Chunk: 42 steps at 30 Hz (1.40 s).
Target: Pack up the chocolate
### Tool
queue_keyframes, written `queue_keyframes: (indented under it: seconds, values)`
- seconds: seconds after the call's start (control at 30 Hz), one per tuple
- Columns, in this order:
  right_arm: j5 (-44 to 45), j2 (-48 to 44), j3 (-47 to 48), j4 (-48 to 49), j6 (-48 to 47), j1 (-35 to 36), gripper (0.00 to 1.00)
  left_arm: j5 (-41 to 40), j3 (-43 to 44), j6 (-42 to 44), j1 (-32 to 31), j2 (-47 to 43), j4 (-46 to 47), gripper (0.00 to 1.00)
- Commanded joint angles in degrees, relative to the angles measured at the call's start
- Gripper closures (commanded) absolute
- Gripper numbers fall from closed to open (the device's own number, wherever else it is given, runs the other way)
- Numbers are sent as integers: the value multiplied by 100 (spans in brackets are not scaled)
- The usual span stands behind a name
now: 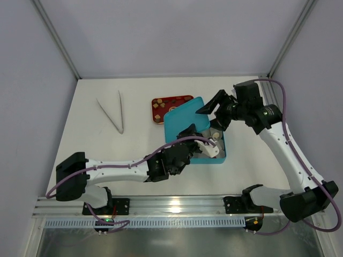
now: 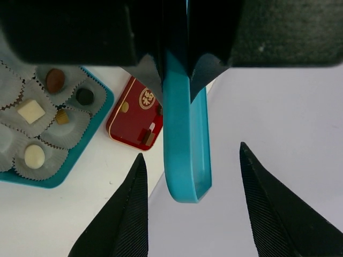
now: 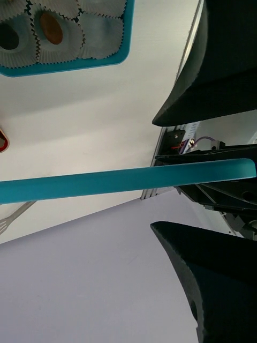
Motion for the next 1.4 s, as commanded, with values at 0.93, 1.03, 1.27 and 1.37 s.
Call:
queue_keyframes:
  seconds: [0.93,1.03,1.27,1.37]
  values:
    - [1652,-1157,115,599,-1596,-375,0,3170,1575,-6682,2276,-758,-2886,100]
    - [1784,-1280,-254,757,-2018,-428,0,3400,1523,-7895,2487,-715,-2666,100]
    - [1784,-1605,-1352,1241,-2520,-647,0,3515,340,-10006,2558,-627,-1025,100]
    - [1679,-1605,-1616,1329,-2634,-718,0,3410,-285,-10648,2559,-495,109,100]
